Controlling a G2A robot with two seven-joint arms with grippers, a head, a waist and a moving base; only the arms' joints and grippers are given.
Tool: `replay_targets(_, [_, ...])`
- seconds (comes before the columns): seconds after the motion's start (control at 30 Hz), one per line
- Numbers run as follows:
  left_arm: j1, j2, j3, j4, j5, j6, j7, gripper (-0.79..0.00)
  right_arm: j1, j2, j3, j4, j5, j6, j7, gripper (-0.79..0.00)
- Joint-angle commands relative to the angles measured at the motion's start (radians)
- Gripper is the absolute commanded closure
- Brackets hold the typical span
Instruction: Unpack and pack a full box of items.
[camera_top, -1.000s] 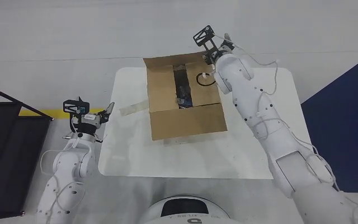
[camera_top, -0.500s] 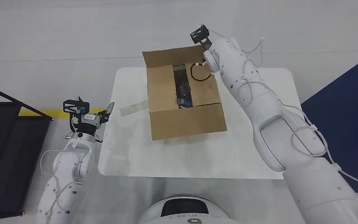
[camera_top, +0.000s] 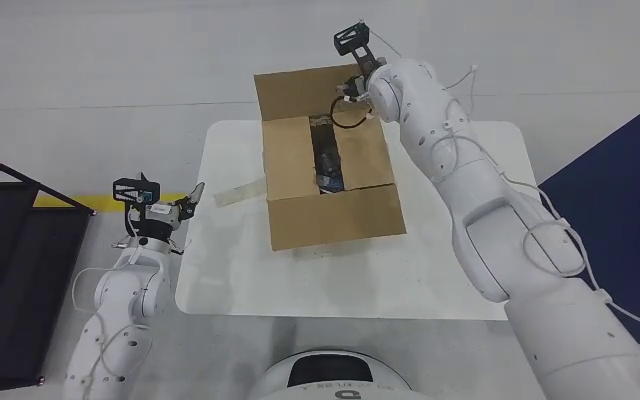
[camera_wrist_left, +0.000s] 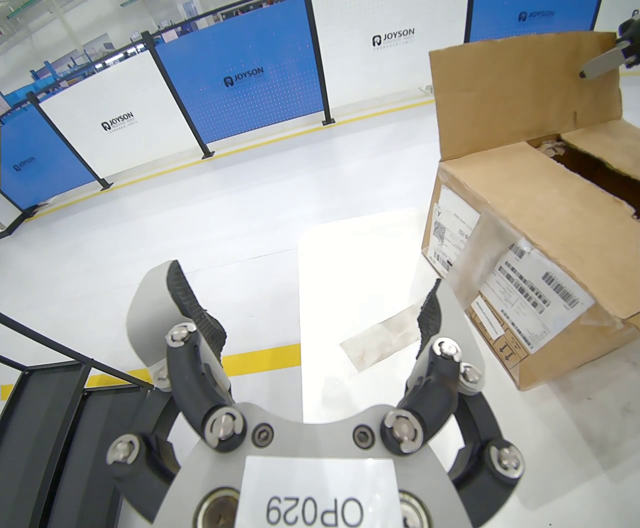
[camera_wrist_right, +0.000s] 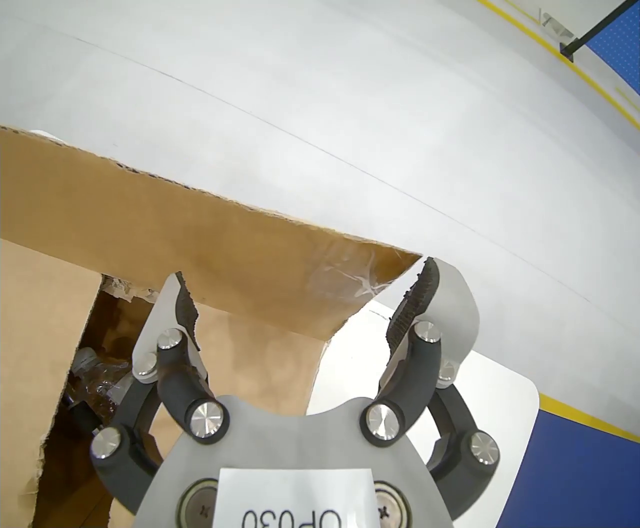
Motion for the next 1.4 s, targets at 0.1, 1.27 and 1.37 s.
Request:
replay_targets(0.1, [0.000, 0.000, 0.000, 0.000, 0.000, 0.000, 0.000, -0.785, -0.054, 0.020, 0.035, -0.027, 0.015, 0.019, -0.106, -0.785])
replay_targets(1.27, [0.000, 0.000, 0.000, 0.000, 0.000, 0.000, 0.000, -0.785, -0.034, -0.037, 0.114, 0.137, 0.215, 0.008, -0.377, -0.785])
replay_targets(1.37, [0.000, 0.000, 0.000, 0.000, 0.000, 0.000, 0.000, -0.785, -0.034, -0.037, 0.114, 0.137, 0.215, 0.008, -0.377, -0.785])
